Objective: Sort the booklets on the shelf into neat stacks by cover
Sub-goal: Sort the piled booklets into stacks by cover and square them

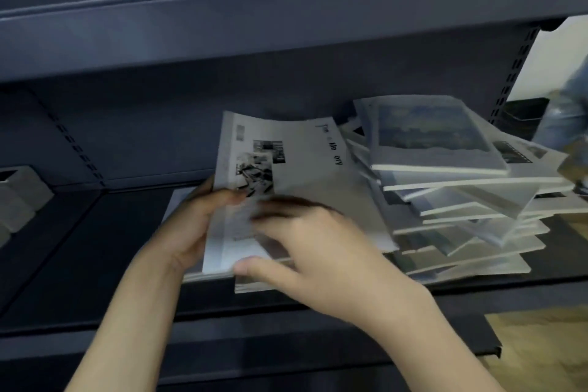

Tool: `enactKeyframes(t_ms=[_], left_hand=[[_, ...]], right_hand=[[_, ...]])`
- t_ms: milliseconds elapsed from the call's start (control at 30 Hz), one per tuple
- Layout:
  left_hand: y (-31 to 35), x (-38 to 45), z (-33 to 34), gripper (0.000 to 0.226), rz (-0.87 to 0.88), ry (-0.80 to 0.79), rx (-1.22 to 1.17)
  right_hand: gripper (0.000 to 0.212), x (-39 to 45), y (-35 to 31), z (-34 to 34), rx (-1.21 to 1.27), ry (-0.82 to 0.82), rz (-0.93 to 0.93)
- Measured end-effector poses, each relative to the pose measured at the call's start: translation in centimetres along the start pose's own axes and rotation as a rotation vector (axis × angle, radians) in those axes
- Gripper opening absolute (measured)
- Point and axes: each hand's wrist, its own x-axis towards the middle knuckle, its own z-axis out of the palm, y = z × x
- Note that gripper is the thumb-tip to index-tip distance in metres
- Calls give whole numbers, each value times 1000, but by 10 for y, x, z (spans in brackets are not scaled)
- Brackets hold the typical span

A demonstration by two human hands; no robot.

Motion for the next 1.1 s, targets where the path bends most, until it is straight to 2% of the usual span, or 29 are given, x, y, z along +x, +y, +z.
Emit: enactKeyframes(t_ms=[100,233,300,400,567,667,867,1000,1100], left_hand=[[-12,-1,-21,45,47,56,44],[-29,-1,-31,44,-25,72,46],[-37,2,-30,49,-72,29,16],[-47,11,-23,54,-119,-16,49],[-58,28,-9,41,-158,-45,51],[-62,38,-8,40,-190,-8,107],[-71,53,-15,18,-149,118,479],[-73,53,-19,30,-98,166,932],[-69,49,-15,39,-69,176,1119]], right_hand=[[44,6,20,-6,-24,121,66],[28,14,52,-9,-27,331,150],[22,17,68,-13,-24,328,212],[24,18,87,-18,-78,313,243],[31,17,97,-25,-142,285,285],[34,18,99,-31,-193,283,290],[34,14,116,-37,-296,245,390],[50,13,114,-39,-282,168,440],[57,12,110,-41,-300,85,457]])
